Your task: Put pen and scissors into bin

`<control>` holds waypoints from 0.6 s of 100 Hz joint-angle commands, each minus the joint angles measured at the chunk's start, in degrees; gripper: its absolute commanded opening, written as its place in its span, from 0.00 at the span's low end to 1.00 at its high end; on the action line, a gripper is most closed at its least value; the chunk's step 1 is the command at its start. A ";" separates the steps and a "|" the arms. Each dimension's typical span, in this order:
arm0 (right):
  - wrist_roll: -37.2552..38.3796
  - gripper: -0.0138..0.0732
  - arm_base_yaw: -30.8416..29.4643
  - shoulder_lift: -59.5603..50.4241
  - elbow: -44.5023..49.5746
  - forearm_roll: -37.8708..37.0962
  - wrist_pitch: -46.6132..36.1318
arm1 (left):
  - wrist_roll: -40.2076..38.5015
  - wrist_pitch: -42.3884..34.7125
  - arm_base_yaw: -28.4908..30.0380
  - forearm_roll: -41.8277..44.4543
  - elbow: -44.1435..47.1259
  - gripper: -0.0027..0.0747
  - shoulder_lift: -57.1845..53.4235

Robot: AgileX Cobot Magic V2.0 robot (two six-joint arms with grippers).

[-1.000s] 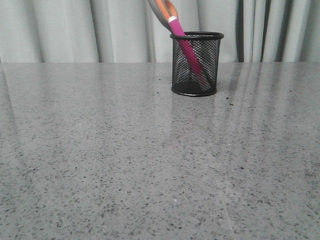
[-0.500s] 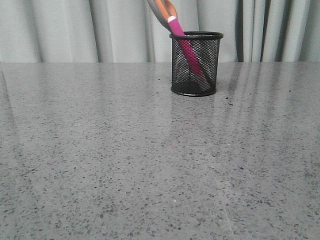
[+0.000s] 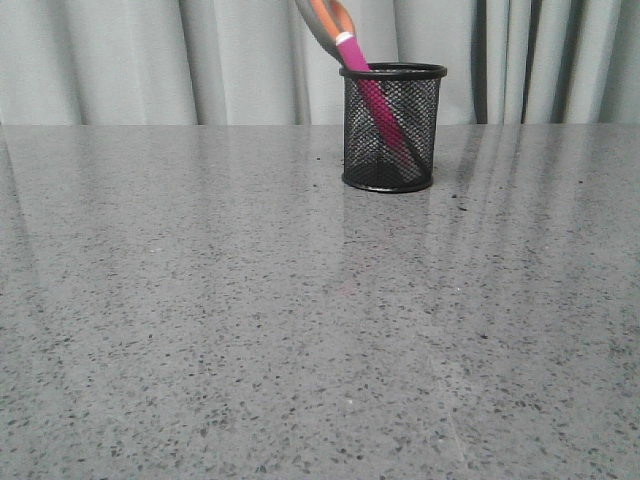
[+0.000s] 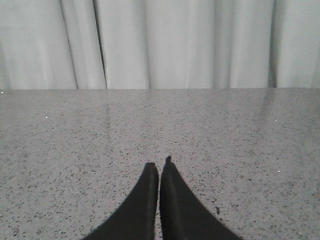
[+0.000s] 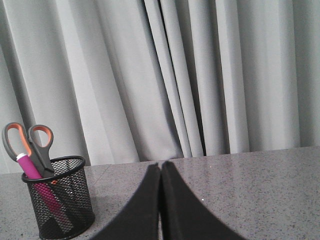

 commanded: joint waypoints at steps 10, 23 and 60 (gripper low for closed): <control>-0.45 0.07 -0.45 0.25 -1.55 -1.49 -3.20 | -1.71 -2.76 -0.30 0.73 1.80 0.01 -4.24; -0.45 0.07 -0.45 0.25 -1.55 -1.49 -3.16 | -1.76 -4.08 -0.30 -0.70 3.81 0.01 -4.24; -0.45 0.07 -0.45 0.25 -1.55 -1.49 -3.16 | -1.76 -4.90 -0.30 -1.35 3.72 0.01 -4.24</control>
